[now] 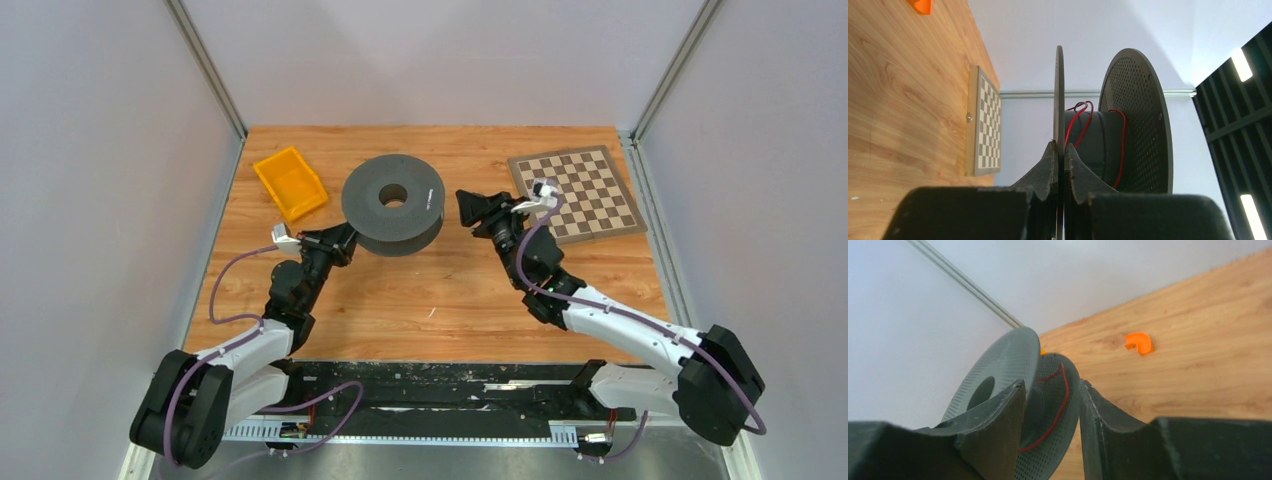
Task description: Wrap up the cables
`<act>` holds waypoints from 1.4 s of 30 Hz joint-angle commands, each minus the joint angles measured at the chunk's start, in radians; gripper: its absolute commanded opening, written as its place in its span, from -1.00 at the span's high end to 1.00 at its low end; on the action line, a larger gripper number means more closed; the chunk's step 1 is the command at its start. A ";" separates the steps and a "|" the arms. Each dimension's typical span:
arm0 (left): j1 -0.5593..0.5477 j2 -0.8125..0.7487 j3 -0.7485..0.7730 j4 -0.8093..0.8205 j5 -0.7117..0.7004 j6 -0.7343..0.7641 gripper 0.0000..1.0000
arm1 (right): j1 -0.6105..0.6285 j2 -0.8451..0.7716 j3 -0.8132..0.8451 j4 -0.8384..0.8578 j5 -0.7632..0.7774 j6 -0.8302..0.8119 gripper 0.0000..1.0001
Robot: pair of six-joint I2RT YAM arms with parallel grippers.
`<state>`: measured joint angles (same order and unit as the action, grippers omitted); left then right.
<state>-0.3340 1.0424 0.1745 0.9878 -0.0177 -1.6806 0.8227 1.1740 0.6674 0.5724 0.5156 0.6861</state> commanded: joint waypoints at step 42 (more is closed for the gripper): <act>0.034 0.855 0.155 0.533 0.123 0.343 0.54 | -0.476 0.017 0.028 -0.321 -0.885 -0.246 -0.26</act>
<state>-0.3058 1.8904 0.3492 1.4059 0.0891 -1.3617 0.3500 1.1835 0.6979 0.2214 -0.3611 0.4580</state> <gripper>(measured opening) 0.197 0.630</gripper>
